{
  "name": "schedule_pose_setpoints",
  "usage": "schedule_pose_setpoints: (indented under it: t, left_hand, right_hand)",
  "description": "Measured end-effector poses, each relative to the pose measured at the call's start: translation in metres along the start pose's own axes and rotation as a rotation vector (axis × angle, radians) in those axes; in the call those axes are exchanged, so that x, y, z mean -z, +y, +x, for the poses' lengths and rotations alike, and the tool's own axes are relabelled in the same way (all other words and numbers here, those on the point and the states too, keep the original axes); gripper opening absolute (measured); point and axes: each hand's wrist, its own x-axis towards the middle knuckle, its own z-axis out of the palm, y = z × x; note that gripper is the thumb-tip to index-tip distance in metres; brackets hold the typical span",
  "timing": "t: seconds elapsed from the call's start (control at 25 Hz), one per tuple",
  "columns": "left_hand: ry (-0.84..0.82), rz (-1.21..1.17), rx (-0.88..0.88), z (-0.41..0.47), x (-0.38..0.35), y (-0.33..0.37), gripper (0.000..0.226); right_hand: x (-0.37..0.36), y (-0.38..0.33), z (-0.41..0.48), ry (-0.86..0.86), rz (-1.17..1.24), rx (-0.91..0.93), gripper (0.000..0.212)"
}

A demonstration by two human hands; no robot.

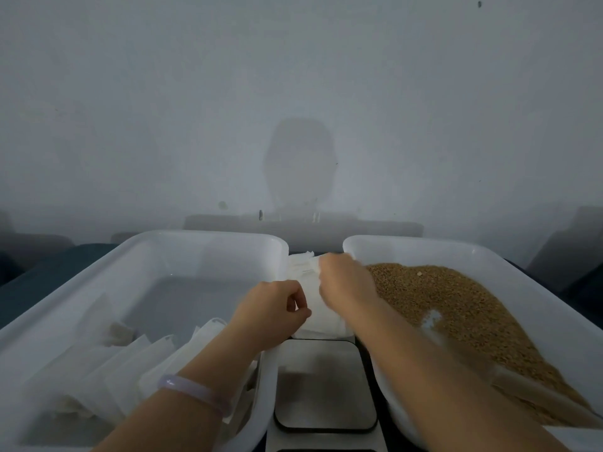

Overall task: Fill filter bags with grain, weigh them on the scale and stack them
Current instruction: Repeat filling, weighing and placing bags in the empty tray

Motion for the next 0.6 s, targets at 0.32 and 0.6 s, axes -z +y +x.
schedule_pose_setpoints:
  t: [0.32,0.6]
  left_hand:
    - [0.079,-0.130,-0.147,-0.007,0.010,0.032,0.056]
    - [0.045,-1.188,0.084,-0.004,0.011,0.032,0.028]
  right_hand:
    - [0.038,0.047,-0.040,-0.051,1.871,-0.330,0.023]
    - [0.015,0.038,-0.048,-0.168,1.679,-0.338,0.021]
